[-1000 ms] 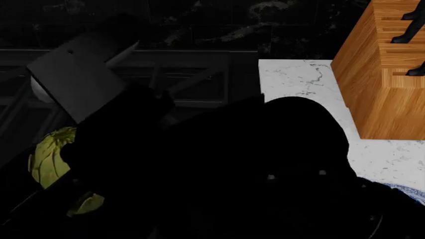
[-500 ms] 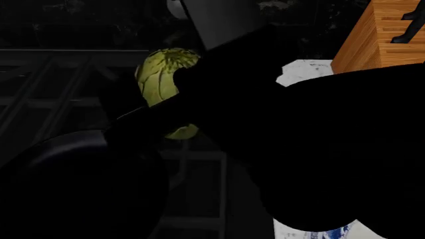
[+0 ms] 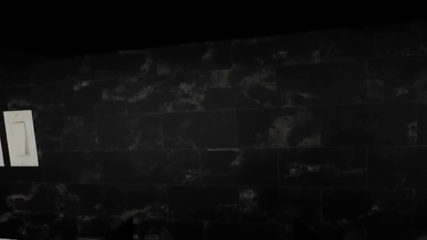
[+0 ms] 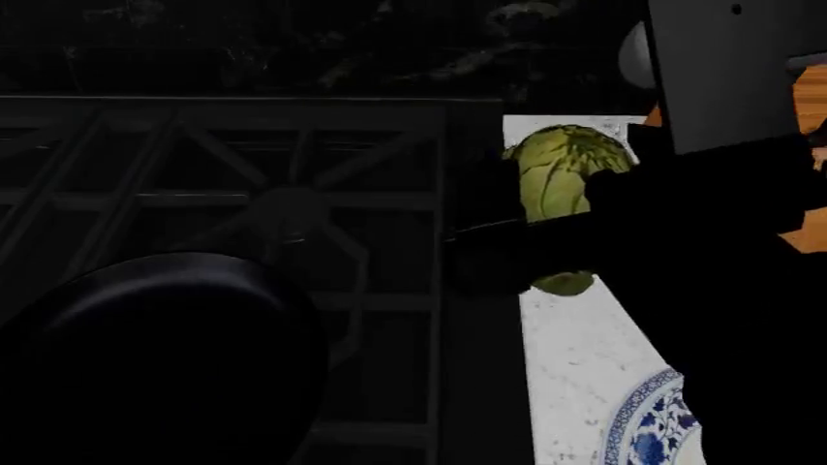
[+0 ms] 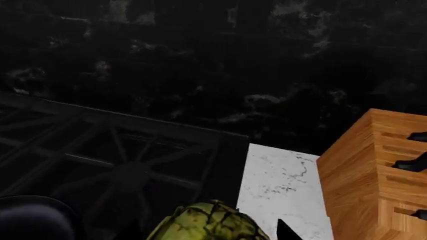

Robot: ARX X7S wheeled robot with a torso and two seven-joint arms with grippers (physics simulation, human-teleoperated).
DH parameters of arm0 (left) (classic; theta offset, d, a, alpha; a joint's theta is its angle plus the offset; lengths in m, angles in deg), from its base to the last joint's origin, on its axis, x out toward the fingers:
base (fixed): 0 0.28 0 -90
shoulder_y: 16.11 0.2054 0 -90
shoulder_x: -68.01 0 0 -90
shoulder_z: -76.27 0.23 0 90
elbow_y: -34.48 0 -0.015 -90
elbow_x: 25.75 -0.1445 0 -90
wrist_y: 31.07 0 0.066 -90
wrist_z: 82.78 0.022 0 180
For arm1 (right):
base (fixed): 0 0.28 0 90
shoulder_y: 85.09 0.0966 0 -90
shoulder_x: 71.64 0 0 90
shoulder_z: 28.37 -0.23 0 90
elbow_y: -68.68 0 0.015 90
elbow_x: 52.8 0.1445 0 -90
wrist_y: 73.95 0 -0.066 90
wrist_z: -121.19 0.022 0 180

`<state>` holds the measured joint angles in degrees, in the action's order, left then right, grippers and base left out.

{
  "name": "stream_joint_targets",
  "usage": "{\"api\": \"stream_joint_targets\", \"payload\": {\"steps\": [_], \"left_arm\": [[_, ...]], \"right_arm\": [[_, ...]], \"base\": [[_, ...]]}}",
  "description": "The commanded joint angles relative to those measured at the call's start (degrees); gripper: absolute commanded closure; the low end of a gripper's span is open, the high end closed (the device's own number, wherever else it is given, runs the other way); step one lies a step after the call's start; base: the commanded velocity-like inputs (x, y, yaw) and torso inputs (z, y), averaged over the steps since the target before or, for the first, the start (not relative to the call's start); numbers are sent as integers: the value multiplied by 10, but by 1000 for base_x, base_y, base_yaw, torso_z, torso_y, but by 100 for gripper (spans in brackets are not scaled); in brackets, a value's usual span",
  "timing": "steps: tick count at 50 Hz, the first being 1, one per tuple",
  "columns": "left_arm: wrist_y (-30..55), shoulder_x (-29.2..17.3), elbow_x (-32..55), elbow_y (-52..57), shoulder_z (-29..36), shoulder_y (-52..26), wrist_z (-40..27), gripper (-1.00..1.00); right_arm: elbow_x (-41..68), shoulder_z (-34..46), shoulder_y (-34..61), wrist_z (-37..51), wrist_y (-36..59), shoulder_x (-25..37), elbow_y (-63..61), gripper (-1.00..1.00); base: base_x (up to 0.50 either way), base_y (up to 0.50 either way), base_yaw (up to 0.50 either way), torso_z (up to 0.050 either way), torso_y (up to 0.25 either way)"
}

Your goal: Pick the artichoke from the pan and place it on the plate.

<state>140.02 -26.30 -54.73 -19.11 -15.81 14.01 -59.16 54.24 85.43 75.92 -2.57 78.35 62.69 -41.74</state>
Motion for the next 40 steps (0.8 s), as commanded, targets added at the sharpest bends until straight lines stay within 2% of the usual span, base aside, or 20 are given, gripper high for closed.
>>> {"api": "stream_joint_targets", "payload": {"steps": [1,4,6,8,9,11,14,18,19,20,26,28,30,38,40], "left_arm": [[-42,12,0,-44,-16,-5,6,-100],[-27,8,0,-46,-9,-20,7,-100],[-46,14,5,-37,-16,5,1,-100],[-24,6,3,-45,-6,-22,5,-100],[-40,11,6,-39,-13,-2,1,-100],[-24,5,6,-48,-5,-24,4,-100],[-57,14,16,-44,-20,10,-5,-100],[-64,15,24,-45,-24,16,-8,-100],[-43,8,21,-54,-17,-10,-5,-100],[-64,13,26,-47,-28,17,-9,-100],[-71,11,34,-50,-36,24,-14,-100],[-50,3,33,-61,-28,-3,-12,-100],[-78,11,41,-56,-40,28,-18,-100],[-72,8,50,-69,-37,10,-23,-100],[-88,12,55,-64,-42,31,-27,-100]], "right_arm": [[-17,-67,-85,-2,-46,57,-37,100],[-14,-78,-106,2,-56,70,-47,100],[-17,-86,-127,-1,-63,78,-53,100],[-22,-101,-158,-7,-77,90,-61,100],[-23,-104,-165,-6,-80,94,-64,100],[-20,-120,-192,-4,-92,109,-73,100],[-12,-135,-215,5,-101,126,-88,100],[-11,-153,-245,7,-114,143,-98,100],[-11,-160,-256,7,-119,147,-103,100],[-13,-167,-268,5,-123,151,-106,100],[-10,-181,-293,10,-131,166,-116,100],[-7,-199,-320,13,-141,178,-126,100],[-1,-216,-339,16,-150,188,-134,100],[12,-275,-411,25,-171,217,-160,100],[16,-289,-428,27,-175,221,-167,100]], "base": [[0,0,0,0,0],[0,0,0,0,0],[0,0,0,0,0],[0,0,0,0,0],[0,0,0,0,0],[0,0,0,0,0],[0,0,0,0,0],[0,0,0,0,0],[0,0,0,0,0],[0,0,0,0,0],[0,0,0,0,0],[0,0,0,0,0],[0,0,0,0,0],[0,0,0,0,0],[0,0,0,0,0]]}}
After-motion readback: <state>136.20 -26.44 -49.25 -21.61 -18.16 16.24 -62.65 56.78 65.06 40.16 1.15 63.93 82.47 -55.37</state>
